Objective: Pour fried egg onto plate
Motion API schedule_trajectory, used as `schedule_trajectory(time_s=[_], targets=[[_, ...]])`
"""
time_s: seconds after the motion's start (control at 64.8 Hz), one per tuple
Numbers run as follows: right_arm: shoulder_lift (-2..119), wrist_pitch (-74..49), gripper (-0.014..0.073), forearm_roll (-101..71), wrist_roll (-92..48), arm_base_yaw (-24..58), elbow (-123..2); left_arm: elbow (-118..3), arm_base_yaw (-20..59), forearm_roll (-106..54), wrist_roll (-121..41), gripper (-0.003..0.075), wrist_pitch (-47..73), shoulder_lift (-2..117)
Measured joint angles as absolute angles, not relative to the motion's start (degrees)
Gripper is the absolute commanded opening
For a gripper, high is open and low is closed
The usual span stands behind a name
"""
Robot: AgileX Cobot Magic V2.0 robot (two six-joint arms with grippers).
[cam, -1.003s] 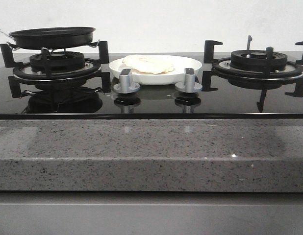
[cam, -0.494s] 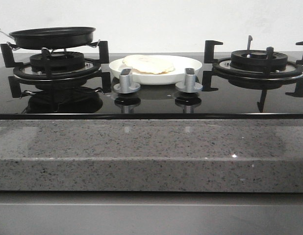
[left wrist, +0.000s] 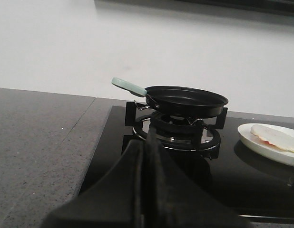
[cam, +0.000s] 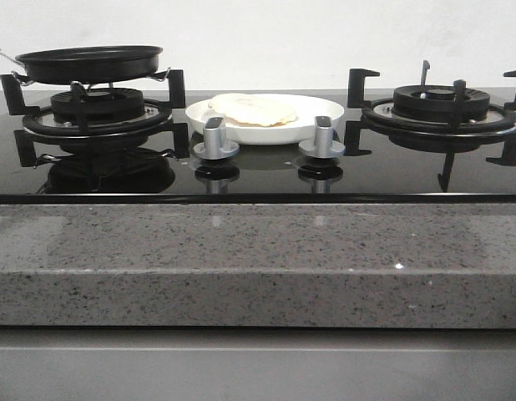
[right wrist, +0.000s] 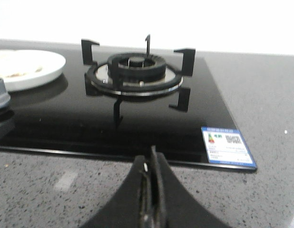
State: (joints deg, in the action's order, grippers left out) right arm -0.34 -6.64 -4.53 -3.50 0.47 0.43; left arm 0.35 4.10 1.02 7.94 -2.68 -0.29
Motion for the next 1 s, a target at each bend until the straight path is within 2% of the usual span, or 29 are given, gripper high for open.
schedule_trajectory(time_s=[0.216,1.003], targets=[[-0.6,-0.6,-0.0067,-4.5,-3.5,-0.3,1.5,0.4,4.1,1.0,7.9,-0.0019,-2.7,-0.3],[-0.6,-1.5,-0.0067,-4.0,-3.6,-1.7,1.5,0.4,4.1,1.0,7.9,-0.0019,-2.7,-0.3]])
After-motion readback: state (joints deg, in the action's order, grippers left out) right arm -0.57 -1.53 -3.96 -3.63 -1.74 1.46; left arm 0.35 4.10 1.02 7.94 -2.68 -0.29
